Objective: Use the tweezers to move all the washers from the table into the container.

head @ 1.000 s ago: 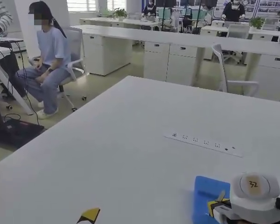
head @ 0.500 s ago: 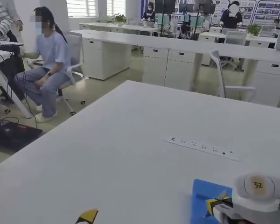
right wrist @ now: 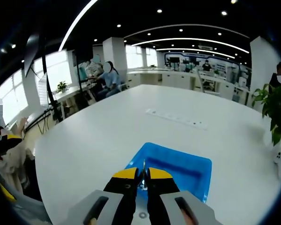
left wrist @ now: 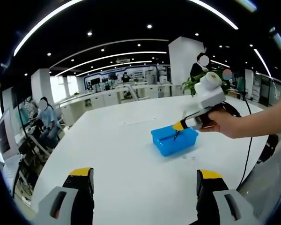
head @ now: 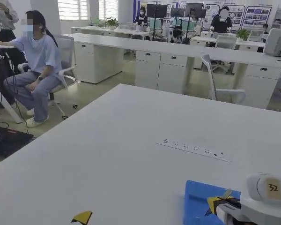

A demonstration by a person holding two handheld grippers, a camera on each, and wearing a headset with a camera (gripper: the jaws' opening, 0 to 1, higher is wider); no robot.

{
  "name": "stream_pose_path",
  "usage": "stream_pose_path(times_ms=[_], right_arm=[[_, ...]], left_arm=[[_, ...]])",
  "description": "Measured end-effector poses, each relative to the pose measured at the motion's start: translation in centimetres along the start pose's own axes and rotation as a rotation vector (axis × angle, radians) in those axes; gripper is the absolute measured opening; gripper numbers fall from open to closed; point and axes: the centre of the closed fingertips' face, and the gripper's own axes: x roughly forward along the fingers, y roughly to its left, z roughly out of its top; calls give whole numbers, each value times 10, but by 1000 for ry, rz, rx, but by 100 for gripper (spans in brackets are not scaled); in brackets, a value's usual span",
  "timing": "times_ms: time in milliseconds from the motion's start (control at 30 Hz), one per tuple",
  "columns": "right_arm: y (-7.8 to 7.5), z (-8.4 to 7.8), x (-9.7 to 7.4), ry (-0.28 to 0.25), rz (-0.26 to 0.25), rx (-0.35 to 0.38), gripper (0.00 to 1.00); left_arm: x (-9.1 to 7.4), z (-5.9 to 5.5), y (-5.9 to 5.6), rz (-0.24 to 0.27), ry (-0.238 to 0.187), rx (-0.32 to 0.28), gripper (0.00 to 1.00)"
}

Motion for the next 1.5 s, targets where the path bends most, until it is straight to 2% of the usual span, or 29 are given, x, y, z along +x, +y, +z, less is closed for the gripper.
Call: stream_pose_path(times_ms=[300,533,833,1133,1500], right_arm=[[6,-5,-21,-18,-6,-34,3],[6,-13,-31,-22,-5,-18,3],[2,-29,-34,1,-8,3,4],[1,-45,-31,29,-6,15,4],[1,-52,-29,44,-6,23,4]], left_arm=[[-1,1,-1,0,-1,9,93],[-2,3,-3,2,-3,14,93],[-3,7,-3,8,-6,9,93],[-4,5,-1,21,4,10,93],[-3,3,-2,19,13,11,93]])
